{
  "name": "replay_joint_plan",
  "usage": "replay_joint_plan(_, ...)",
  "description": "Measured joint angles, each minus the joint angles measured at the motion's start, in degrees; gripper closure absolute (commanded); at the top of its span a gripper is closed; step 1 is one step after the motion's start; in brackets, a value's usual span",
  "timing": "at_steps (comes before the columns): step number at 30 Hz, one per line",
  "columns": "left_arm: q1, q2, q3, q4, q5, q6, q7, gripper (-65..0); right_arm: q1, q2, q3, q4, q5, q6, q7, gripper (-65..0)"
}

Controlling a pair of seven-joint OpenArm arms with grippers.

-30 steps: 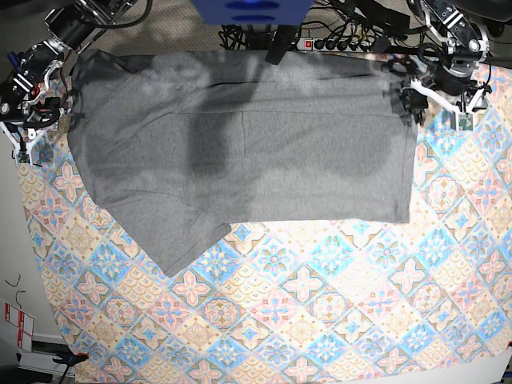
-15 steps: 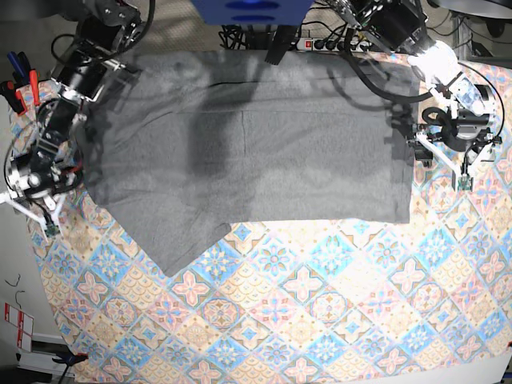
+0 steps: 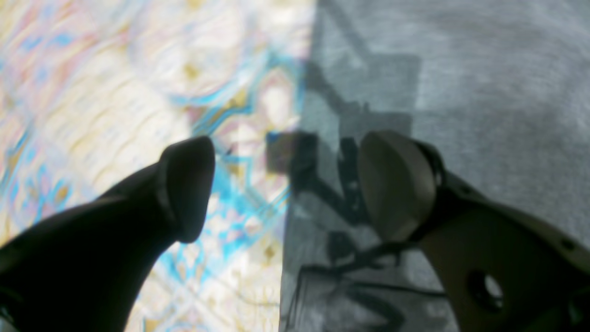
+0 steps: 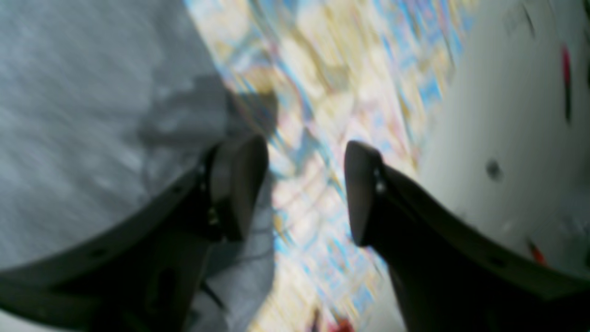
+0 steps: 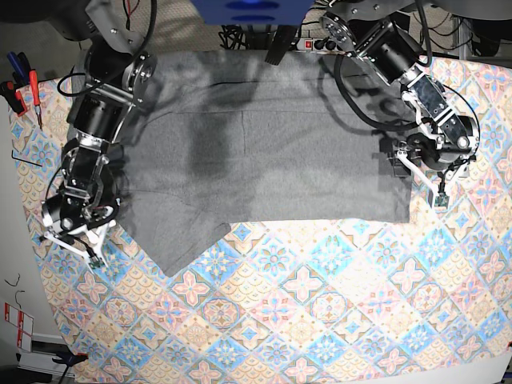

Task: Fold the T-shirt properly
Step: 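Reach both grippers down to the shirt's hem corners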

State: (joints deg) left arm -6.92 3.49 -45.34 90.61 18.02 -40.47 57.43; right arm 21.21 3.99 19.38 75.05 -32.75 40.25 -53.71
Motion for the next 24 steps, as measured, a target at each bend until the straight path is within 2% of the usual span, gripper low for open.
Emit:
replay_joint_plan(4, -2.0, -3.1, -0.3, -3.0, 0.4, 0.3, 0.0, -51.1, 3.3, 0.0, -0.7, -6.4, -0.3, 0.0, 3.7, -31.7)
replay_joint_plan(11, -3.5, -6.5, -0.3, -4.9, 0.3, 0.2, 0.0, -51.1, 10.8, 0.0, -0.7, -22.2, -0.1, 0.0, 11.6, -45.1)
replay_joint_plan(16, -2.6, -6.0, -0.6, -5.0, 0.2, 0.2, 0.0, -51.0, 11.7, 0.4, -0.2, -32.4, -0.7, 0.0, 21.0, -45.7)
replay_joint_plan(22, -2.8, -6.1, -0.6, -5.0, 0.2, 0.2, 0.0, -51.0, 15.8, 3.6, 1.7, -46.6, -0.7, -0.2, 33.2, -45.9)
replay_joint_plan(24, -2.9, -6.1, -0.5, -5.0, 0.2, 0.2, 0.0, -51.0, 16.9, 4.8, 1.7, -51.0, -0.9, -0.3, 35.2, -45.9)
